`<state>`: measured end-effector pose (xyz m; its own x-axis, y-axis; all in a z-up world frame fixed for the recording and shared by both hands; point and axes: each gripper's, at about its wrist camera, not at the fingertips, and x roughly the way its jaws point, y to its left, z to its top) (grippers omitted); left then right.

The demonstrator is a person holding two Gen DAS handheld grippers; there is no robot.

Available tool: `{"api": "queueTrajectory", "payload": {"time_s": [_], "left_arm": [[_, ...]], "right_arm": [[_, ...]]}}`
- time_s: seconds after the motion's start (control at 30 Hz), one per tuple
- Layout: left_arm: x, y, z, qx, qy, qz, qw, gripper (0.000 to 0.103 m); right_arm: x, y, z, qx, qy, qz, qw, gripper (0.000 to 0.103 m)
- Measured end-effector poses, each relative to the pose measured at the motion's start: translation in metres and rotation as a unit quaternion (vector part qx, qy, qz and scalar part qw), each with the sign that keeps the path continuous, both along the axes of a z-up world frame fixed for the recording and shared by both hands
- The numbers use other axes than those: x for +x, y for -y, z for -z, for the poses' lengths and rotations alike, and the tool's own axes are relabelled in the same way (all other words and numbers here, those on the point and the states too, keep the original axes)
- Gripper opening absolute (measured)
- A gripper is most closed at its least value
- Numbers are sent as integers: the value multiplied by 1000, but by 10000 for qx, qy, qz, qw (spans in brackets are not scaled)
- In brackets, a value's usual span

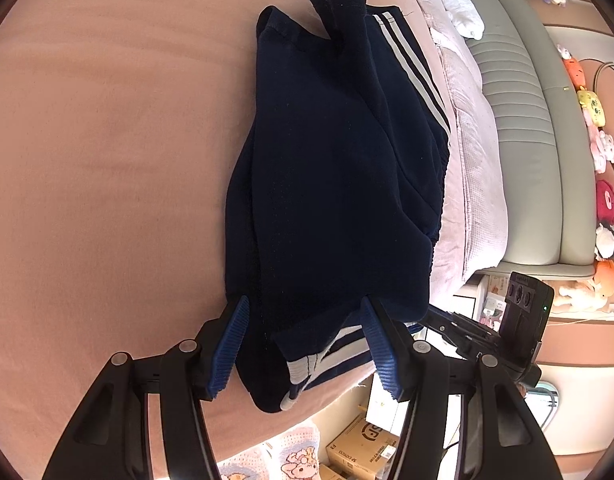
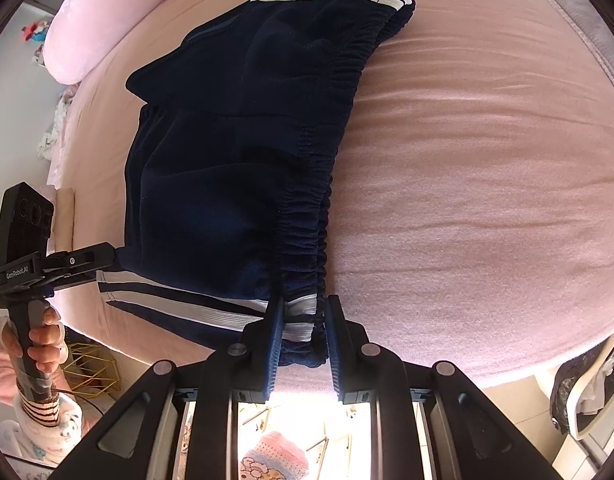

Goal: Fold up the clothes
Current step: 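Close both tools on the striped hem of the shorts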

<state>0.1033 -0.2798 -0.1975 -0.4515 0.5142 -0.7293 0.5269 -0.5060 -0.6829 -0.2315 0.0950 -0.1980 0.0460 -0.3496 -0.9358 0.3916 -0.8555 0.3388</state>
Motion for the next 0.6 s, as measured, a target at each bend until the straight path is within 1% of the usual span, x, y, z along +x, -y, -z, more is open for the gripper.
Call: {"api": "queueTrajectory", "payload": {"time_s": [0.13,0.17,0.2,0.23,0.27,0.33,0.43,0.57,0.6], "left_arm": [[-4,1,-4,-60,-186,-43,9998,54],[-4,0,-6,-117,-272,-53,9995,47],[-6,-3,-9,-209,-400,-74,9990,36],[-7,-5,-11,-332,-473,-81,9983,17],[-8,-6,-11,-453,-497,-71,9977,13],[-12,-8,-10,-619,-472,-30,9970,13],[-18,-6,-4,-901,-267,21,9956,12],[-22,4,-5,-1010,-275,11,9945,7],[-23,6,-8,-1142,-278,51,9931,7]], "right_arm": [[3,0,3,-16,35,19,10000,19],[3,-1,4,-28,53,36,10000,19],[3,-1,5,-38,67,48,10000,19],[4,-1,6,-39,73,51,10000,19],[4,-1,7,-35,77,55,9999,19],[6,0,8,-25,80,49,10000,19],[9,2,10,-8,57,16,10000,19],[13,3,13,-13,26,5,10000,19],[14,3,13,-24,31,19,10000,19]]}}
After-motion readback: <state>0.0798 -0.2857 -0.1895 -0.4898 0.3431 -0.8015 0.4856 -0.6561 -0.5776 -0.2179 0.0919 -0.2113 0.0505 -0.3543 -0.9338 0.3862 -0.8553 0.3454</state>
